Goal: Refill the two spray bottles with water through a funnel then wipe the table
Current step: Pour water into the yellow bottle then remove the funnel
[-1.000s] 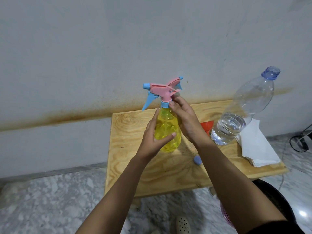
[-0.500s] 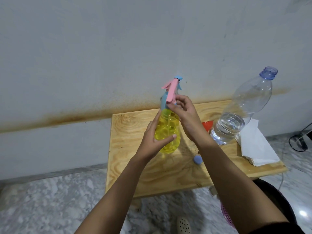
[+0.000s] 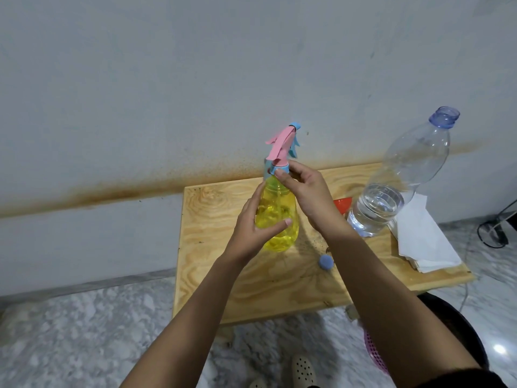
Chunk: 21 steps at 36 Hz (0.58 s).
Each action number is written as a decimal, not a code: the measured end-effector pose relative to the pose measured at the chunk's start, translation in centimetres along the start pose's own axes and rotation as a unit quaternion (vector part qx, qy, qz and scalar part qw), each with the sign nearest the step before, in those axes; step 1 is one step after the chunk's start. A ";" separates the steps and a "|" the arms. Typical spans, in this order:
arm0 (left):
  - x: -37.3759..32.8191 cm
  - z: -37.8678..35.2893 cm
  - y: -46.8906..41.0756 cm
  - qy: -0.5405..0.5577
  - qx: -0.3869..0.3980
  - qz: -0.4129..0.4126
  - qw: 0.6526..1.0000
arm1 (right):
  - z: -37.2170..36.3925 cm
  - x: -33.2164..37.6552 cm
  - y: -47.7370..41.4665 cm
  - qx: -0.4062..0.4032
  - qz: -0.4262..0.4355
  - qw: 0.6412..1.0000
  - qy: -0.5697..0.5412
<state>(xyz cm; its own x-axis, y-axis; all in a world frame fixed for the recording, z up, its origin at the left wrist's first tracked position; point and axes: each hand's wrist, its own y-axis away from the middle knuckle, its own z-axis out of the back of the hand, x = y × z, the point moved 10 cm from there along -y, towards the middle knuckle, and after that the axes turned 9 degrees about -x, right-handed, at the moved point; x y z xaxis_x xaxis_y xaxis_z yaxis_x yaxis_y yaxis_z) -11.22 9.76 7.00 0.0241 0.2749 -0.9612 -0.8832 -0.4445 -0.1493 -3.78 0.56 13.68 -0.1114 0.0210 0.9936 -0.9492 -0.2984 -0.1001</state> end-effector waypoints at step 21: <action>0.3 -1.0 1.0 -0.030 -0.058 0.001 0.998 | 1.2 0.4 1.1 -0.143 0.021 0.985 0.098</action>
<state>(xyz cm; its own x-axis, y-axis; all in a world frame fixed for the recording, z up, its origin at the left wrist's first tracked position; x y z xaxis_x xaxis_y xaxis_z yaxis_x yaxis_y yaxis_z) -11.67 8.53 6.31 -0.0087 0.3231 -0.9463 -0.8235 -0.5392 -0.1765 -4.54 -0.88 14.03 -0.1805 0.2058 0.9618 -0.9835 -0.0227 -0.1797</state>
